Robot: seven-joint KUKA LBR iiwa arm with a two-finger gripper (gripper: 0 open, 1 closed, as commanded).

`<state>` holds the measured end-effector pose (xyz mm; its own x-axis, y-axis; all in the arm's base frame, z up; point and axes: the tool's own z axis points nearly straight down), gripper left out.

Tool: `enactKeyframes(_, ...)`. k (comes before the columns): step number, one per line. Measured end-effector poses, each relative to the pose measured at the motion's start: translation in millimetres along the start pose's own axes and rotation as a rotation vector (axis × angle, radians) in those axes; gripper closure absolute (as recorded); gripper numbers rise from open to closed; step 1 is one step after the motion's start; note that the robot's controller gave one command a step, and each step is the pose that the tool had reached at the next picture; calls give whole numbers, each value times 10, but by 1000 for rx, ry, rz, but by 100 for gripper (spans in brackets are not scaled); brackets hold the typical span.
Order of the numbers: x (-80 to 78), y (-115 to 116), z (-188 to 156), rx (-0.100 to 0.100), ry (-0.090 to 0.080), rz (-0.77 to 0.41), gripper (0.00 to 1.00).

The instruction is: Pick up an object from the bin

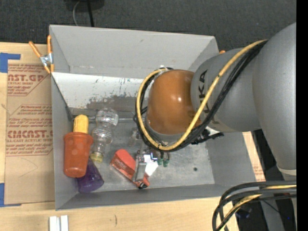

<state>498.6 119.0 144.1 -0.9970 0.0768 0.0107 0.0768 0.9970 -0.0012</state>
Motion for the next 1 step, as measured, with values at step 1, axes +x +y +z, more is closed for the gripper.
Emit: enactKeyframes(1,69,-50,-158,-5,-13,25,0)
